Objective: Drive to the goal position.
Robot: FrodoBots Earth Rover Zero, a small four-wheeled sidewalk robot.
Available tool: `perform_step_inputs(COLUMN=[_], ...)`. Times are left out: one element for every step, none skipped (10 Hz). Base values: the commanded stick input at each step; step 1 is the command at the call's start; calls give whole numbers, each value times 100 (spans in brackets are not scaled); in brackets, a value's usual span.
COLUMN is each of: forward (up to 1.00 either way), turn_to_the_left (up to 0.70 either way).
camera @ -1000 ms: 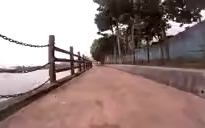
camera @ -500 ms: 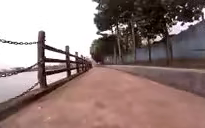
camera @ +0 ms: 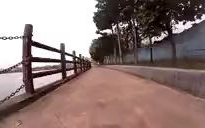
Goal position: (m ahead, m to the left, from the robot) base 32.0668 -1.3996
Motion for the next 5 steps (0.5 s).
perform_step_inputs(forward=[100, 100, 100, 100, 100], turn_to_the_left=[0, 0, 0, 0, 0])
